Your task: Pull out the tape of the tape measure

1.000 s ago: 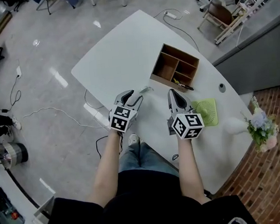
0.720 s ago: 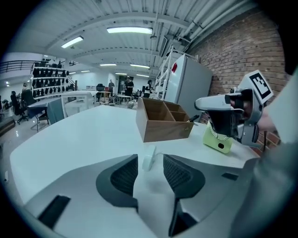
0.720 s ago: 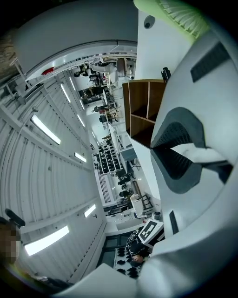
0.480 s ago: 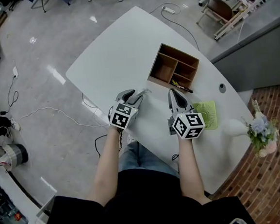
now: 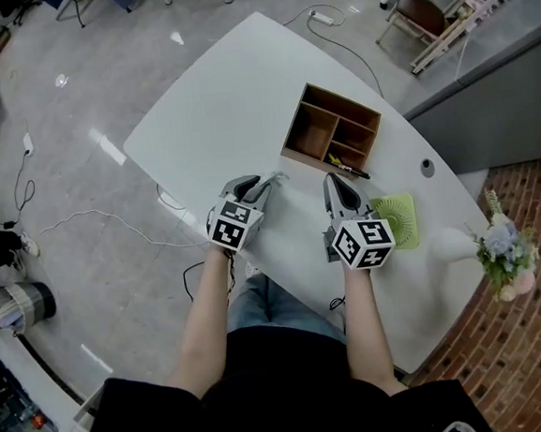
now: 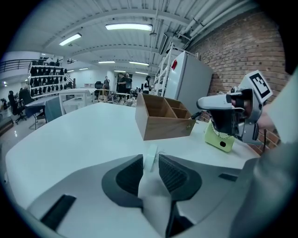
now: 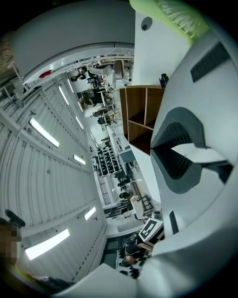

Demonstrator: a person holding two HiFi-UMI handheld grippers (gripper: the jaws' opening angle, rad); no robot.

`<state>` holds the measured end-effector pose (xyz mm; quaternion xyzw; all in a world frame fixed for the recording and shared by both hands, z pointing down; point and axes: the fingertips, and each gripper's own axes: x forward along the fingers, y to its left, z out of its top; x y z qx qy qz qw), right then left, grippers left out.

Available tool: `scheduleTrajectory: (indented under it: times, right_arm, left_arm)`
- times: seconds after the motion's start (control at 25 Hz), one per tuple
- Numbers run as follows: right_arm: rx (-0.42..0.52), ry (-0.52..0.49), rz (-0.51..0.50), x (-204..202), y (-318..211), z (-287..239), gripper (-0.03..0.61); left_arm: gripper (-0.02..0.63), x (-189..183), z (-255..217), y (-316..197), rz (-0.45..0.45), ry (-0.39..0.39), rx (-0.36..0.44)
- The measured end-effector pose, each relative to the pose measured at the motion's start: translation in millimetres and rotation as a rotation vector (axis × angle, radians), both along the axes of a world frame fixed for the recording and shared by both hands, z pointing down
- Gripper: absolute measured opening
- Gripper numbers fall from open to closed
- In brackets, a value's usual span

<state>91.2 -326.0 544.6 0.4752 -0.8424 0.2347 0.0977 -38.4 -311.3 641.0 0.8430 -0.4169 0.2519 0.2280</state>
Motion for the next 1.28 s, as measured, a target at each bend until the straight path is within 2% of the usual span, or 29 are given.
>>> scheduleTrajectory:
  times: [0.16,0.24,0.44,0.68,0.96,1.12,1.28]
  right_arm:
    - [-0.003,0.001,-0.003,-0.7,2.7,0.9,0.002]
    - [-0.003,0.003,-0.005,-1.0,4.6,0.3,0.002]
    - [-0.003,0.008,-0.004,0.0,7.0,-0.2,0.002]
    - [-0.012,0.018,-0.036,-6.1,13.5,2.3,0.003]
    - [-0.029,0.063,-0.135,-31.8,30.2,3.3,0.005]
    - [-0.030,0.082,-0.215,-48.4,42.3,0.5,0.058]
    - [-0.013,0.106,-0.245,-55.0,51.2,-4.8,0.067]
  left_arm:
    - [0.113,-2.4,1.1,0.2,-0.007,0.000,-0.001]
    - [0.089,-3.1,1.2,-0.1,-0.007,-0.003,0.002]
    - [0.071,-1.1,-0.4,2.1,0.028,-0.018,0.025]
    - [0.069,4.3,-23.5,3.5,0.065,0.023,0.086]
    - [0.069,15.5,-76.8,11.5,0.179,0.053,0.205]
    - [0.070,22.8,-102.6,22.6,0.244,0.081,0.257]
    - [0.071,30.0,-119.4,37.9,0.308,0.108,0.284]
